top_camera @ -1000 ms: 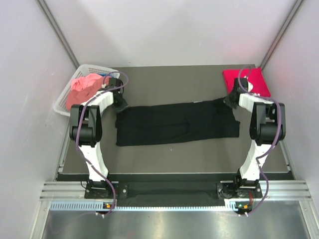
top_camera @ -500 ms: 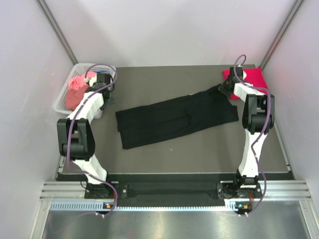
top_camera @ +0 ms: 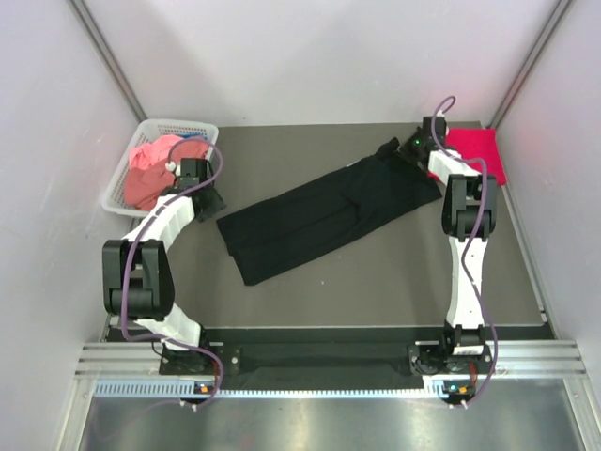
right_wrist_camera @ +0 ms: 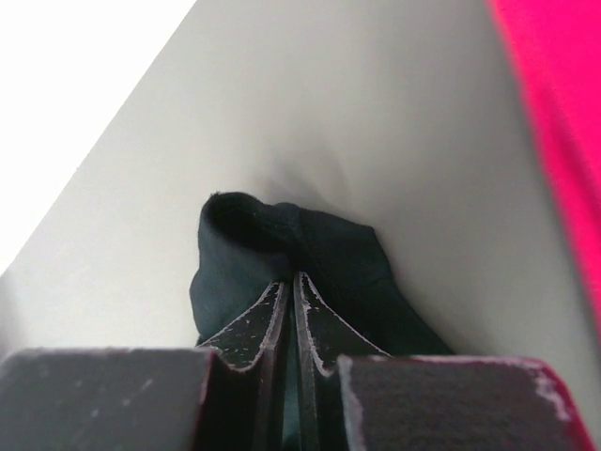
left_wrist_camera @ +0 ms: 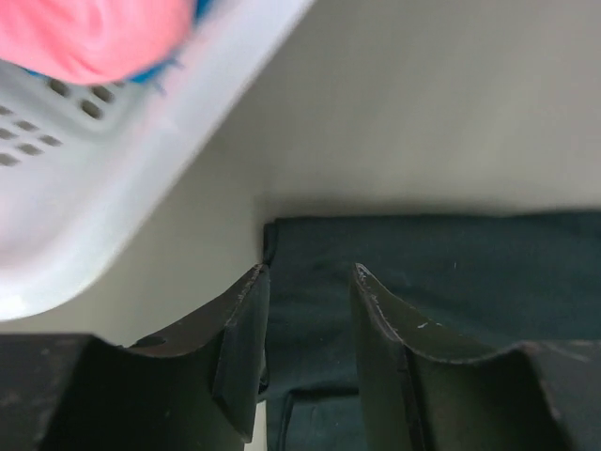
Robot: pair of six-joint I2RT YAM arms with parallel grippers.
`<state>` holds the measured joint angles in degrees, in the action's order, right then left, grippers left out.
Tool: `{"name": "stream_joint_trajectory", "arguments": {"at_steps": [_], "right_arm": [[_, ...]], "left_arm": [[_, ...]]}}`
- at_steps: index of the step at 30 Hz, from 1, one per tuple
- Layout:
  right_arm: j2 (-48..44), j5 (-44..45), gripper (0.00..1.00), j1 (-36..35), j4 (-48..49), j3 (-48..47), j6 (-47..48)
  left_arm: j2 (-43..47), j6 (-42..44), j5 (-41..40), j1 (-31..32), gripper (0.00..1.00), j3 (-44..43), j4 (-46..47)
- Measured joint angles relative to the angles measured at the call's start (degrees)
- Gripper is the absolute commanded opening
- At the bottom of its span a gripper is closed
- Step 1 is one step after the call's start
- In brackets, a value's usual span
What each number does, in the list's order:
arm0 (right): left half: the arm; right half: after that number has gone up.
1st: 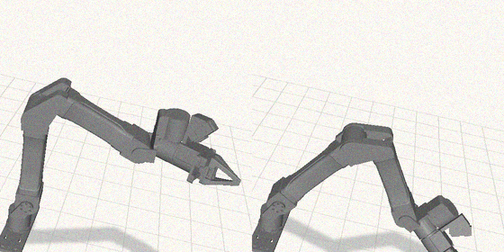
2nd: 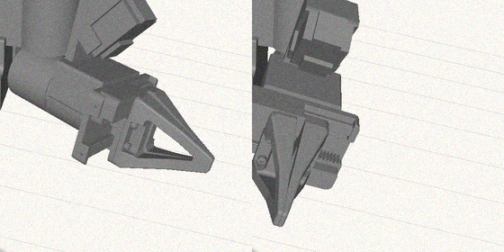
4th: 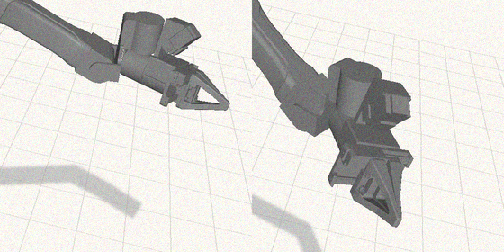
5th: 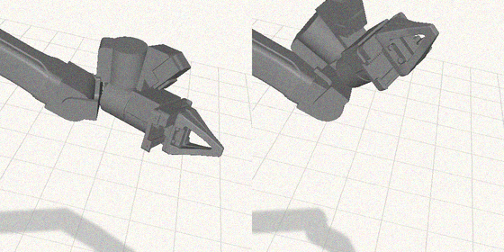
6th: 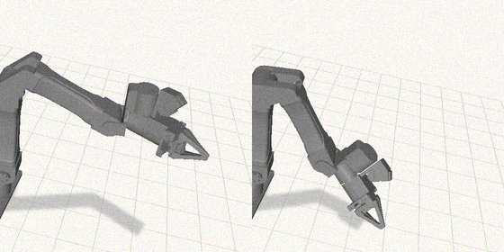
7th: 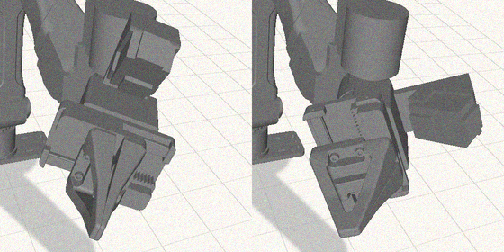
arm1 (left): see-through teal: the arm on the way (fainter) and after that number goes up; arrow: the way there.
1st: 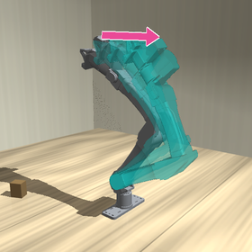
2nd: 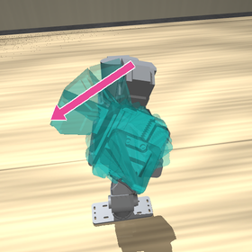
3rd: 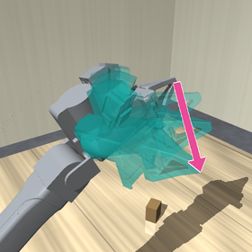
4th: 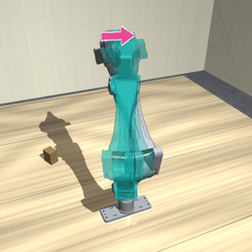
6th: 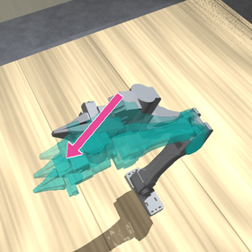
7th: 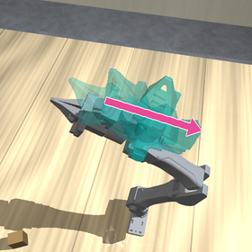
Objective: Fold and stack the t-shirts
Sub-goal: Fold the tshirt
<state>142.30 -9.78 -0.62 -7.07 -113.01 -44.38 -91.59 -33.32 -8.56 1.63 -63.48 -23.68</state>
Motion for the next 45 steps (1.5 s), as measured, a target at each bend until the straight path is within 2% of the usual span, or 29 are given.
{"name": "stream_joint_trajectory", "arguments": {"at_steps": [6, 7, 10, 12, 13, 14, 22, 28, 35, 41, 45], "right_arm": [[0.39, -2.51, 0.27, -0.66, 1.86, 0.13, -1.38], [-0.13, -2.78, 0.34, -0.68, 2.36, 1.03, -1.2], [-3.85, -3.15, 0.44, -0.76, 2.27, 5.29, -0.55], [-7.28, -3.63, 0.53, -0.79, 1.77, 8.35, -0.2], [-9.16, -3.96, 0.64, -0.81, 1.55, 9.44, 0.11], [-10.82, -4.28, 0.67, -0.83, 1.44, 10.05, 0.15], [-28.15, -3.72, 0.68, -2.71, -1.44, 16.13, 1.75], [-39.41, 1.42, 0.64, -5.33, -4.66, 30.51, 0.46], [-40.15, 6.84, 0.61, -4.37, -8.83, 40.28, -0.28], [-40.15, 9.35, 0.57, -1.7, -7.87, 43.78, -0.26], [-39.34, 8.04, 0.52, 0.22, -6.12, 44.65, 1.01]], "left_arm": [[-3.34, 3.61, 9.01, -0.42, 0.43, -0.42, 0.17], [-4.28, 4.72, 10.95, -0.42, 0.43, -1.14, -0.28], [-8.52, 7.74, 14.95, -0.39, 0.42, -6.16, -2.84], [-11.3, 10.03, 15.63, -0.37, 0.43, -9.79, -4.02], [-12.0, 11.26, 15.56, -0.39, 0.43, -10.69, -4.48], [-12.2, 12.15, 15.17, -0.39, 0.43, -10.88, -4.72], [-12.2, 18.08, 9.7, -0.07, 0.41, -11.04, -10.08], [-12.17, 19.19, 8.96, 2.58, 0.41, -11.69, -11.96], [-14.29, 20.39, 13.51, 11.78, 0.41, -18.62, -12.57], [-19.98, 18.47, 15.34, 11.06, 0.41, -20.72, -10.86], [-23.39, 15.87, 12.68, 9.92, 0.4, -18.82, -10.58]]}}
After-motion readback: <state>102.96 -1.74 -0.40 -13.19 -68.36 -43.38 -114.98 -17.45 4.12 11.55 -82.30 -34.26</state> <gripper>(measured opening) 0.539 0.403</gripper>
